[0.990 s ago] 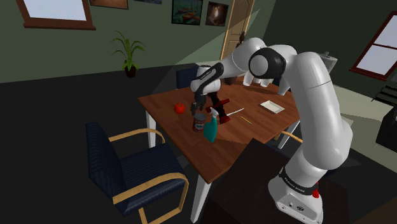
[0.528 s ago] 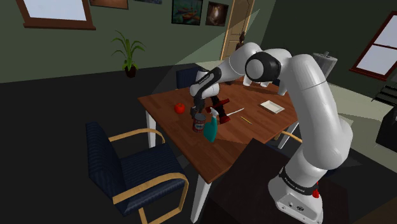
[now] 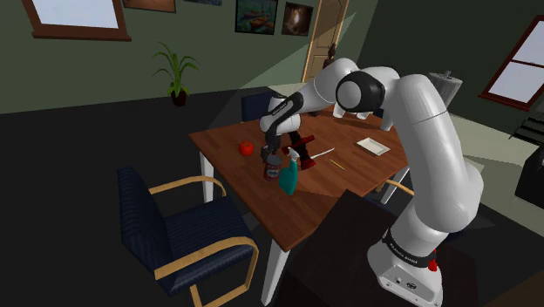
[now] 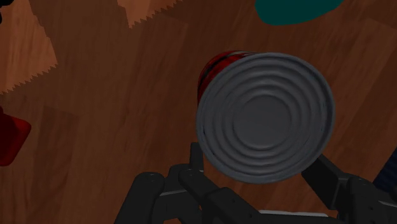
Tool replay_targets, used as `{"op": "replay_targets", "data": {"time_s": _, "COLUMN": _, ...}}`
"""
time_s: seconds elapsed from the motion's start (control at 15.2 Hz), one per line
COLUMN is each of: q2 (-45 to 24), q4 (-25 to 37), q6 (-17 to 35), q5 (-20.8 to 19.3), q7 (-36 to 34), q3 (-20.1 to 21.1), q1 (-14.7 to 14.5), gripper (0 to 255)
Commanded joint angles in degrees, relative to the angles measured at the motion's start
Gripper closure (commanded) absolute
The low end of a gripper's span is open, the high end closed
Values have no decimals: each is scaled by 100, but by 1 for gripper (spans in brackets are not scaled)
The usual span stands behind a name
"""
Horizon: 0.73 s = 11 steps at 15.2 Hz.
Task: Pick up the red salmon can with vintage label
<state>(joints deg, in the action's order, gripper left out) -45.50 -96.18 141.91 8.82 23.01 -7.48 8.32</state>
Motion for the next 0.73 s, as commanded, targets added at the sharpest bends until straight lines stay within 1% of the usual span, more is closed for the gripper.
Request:
{"op": "replay_targets", "data": {"time_s": 0.0, "q2": -6, "q4": -17, "q6": 5, "q5": -1, "q7": -1, "q3": -1, "q1": -1, "gripper": 255}}
{"op": "replay_targets", "data": {"time_s": 0.66, "q2": 590, "q4": -171, "q6": -436, "q5": -83, "q7": -50, "q3": -85, "q1": -62, "gripper": 255}}
